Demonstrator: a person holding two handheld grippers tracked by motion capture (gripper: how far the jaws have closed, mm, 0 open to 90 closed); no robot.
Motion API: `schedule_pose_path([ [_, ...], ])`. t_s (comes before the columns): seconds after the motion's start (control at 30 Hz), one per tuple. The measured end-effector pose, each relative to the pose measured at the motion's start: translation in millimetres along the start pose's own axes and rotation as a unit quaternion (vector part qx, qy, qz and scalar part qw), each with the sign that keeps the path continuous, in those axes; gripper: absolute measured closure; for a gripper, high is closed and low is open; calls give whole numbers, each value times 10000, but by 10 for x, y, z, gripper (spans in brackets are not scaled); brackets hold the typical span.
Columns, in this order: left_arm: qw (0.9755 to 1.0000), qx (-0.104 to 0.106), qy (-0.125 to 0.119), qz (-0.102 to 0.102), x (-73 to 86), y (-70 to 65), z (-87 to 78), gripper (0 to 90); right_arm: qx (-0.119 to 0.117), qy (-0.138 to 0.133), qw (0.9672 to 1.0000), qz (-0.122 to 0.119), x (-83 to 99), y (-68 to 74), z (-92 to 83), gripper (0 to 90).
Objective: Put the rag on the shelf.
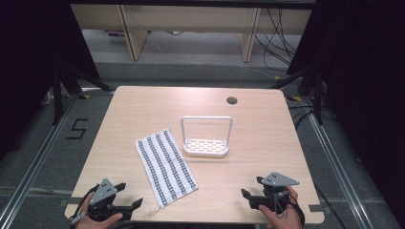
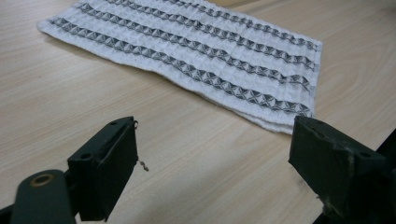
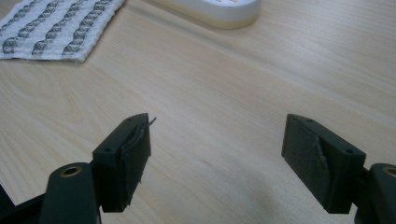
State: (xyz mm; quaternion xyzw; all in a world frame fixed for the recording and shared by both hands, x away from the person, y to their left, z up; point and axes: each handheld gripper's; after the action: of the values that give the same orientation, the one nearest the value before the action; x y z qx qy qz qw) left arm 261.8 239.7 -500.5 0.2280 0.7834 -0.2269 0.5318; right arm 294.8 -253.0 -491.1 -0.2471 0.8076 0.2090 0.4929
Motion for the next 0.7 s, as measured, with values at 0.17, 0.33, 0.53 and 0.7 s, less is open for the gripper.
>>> schedule_pose_path([
  [0.17,9997,145,129,138,6,-80,22,148,-17,-16,10000,-70,-3,24,21,263],
  [0.33,9995,198,171,199,15,-156,36,149,-128,9,9999,-108,-32,60,44,280],
  [0.53,9978,368,329,432,21,-247,90,151,-202,-83,9992,-323,-85,149,128,293],
  [0.7,9970,392,424,506,9,-270,92,152,-420,-61,9982,-420,-119,254,205,306],
])
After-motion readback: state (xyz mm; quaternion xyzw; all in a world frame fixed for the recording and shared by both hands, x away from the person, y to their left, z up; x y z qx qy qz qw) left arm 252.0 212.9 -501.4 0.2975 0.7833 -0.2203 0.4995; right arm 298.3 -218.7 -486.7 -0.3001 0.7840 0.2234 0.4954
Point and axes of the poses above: each handheld gripper's, and its own axes: z roughly forward along the jaws, x roughly out of its underside, y roughly to its left, and after that the axes turned 15 degrees about -y, right-handed
